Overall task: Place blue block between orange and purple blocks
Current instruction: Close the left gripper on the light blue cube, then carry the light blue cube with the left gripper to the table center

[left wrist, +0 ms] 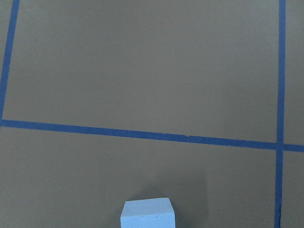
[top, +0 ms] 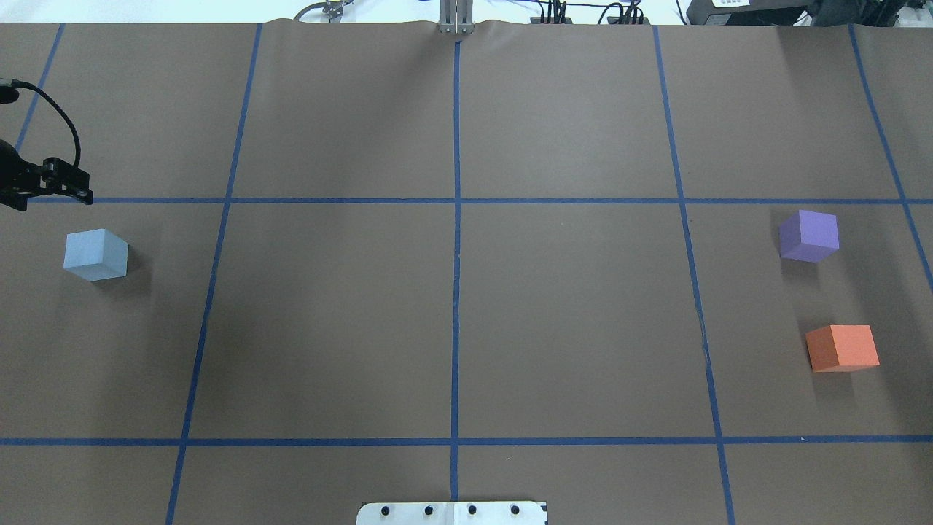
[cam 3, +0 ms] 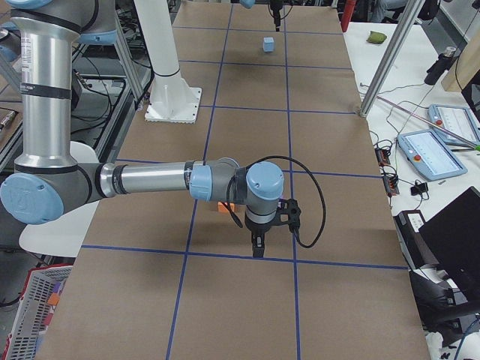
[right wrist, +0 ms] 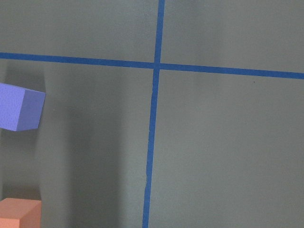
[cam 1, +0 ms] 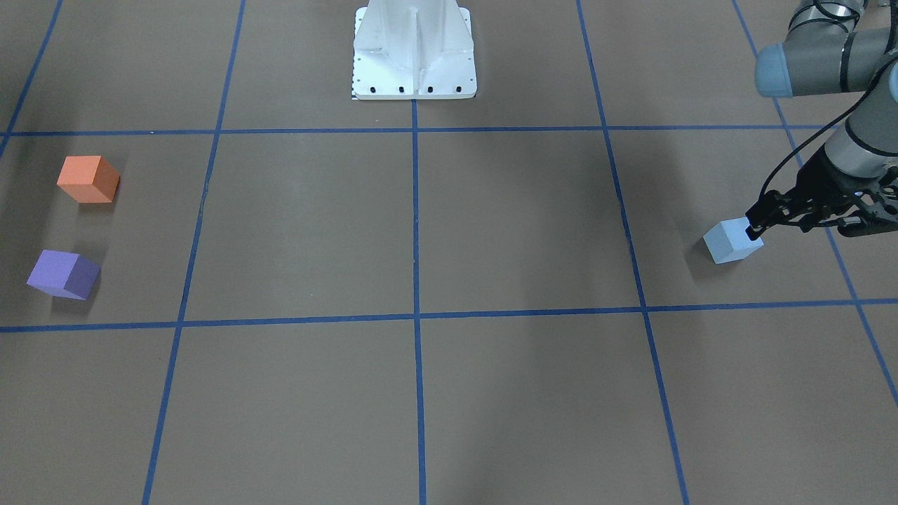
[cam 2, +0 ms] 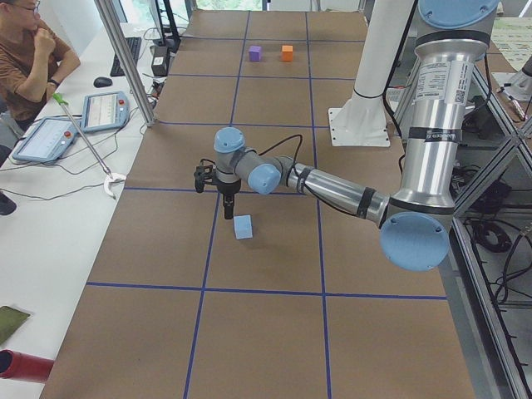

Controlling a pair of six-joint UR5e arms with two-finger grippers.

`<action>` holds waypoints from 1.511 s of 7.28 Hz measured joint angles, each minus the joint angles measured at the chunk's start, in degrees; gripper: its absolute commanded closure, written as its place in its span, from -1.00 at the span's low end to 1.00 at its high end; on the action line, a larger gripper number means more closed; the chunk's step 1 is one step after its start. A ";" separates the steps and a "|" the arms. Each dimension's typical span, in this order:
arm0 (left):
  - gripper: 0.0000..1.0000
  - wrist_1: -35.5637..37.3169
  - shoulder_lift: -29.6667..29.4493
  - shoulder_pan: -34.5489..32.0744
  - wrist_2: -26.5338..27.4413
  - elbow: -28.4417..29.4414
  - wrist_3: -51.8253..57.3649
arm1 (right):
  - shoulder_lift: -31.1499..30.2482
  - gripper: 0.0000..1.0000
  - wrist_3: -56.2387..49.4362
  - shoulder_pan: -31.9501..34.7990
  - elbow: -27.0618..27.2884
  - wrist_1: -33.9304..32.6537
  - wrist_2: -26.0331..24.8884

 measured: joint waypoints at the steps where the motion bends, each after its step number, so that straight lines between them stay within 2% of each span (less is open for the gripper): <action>1: -1.00 -2.41 0.43 1.48 1.44 1.68 -0.78 | -0.01 -1.00 0.00 0.00 0.04 0.00 0.01; 4: -1.00 -10.65 0.68 5.37 3.20 7.30 -4.53 | -0.08 -1.00 -0.05 0.00 0.25 0.00 -0.01; 7: -0.99 -12.47 0.69 7.50 3.50 9.80 -4.96 | -0.51 -1.00 -0.09 0.01 0.40 0.00 -0.02; 8: -0.27 -12.44 0.72 8.25 3.49 10.12 -5.01 | -0.63 -1.00 -0.09 0.03 0.41 0.00 0.00; 9: 0.81 -12.30 0.78 8.69 3.43 10.10 -5.02 | -0.67 -1.00 -0.09 0.02 0.44 0.00 0.00; 10: 1.00 -12.11 1.37 8.86 3.44 9.63 -4.95 | -0.69 -1.00 -0.09 0.03 0.48 0.00 0.03; 11: 1.00 -12.00 2.86 8.87 3.42 8.41 -4.77 | -0.70 -1.00 -0.09 0.05 0.49 0.00 0.09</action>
